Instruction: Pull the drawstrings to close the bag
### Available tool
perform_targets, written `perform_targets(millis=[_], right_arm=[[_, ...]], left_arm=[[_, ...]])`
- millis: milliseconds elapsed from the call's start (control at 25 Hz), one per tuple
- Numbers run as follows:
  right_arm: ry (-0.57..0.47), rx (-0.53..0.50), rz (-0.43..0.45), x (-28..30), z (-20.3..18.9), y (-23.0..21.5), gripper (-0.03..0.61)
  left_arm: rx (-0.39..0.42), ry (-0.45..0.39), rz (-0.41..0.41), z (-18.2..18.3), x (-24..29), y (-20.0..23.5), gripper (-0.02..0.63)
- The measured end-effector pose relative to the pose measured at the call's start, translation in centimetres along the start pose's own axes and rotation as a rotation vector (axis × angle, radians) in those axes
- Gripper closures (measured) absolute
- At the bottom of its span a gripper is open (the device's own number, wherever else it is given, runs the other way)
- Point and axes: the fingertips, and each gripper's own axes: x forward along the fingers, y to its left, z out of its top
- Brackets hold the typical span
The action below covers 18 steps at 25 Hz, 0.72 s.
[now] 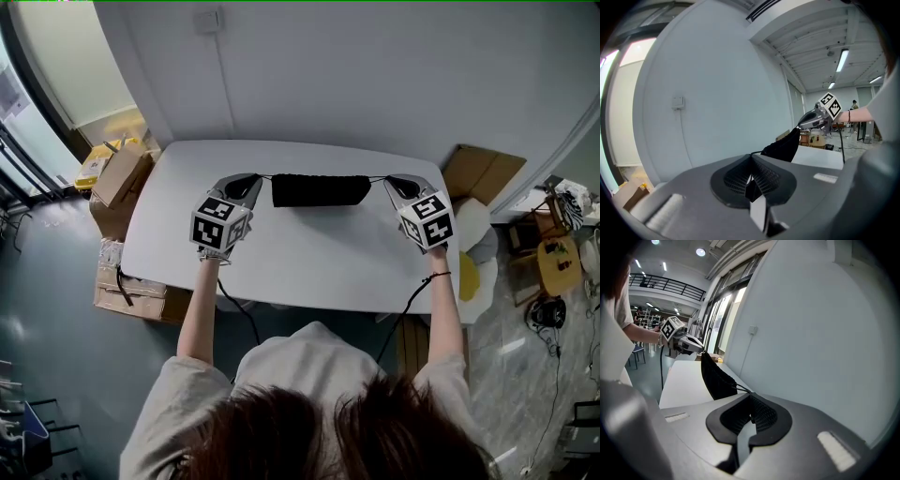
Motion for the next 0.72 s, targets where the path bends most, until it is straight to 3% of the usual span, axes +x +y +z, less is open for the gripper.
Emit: perform_targets(millis=[560, 720], right_arm=[[-0.119, 0.032, -0.068, -1.2, 3.5, -1.6, 0.566], [-0.153, 0.045, -0.093, -1.5, 4.7, -2.0, 0.566]], left_arm=[[0.001, -0.102, 0.055, 3.7, -0.8, 1.1, 0.611], [-0.038, -0.146, 0.066, 4.6, -1.2, 1.4, 0.611]])
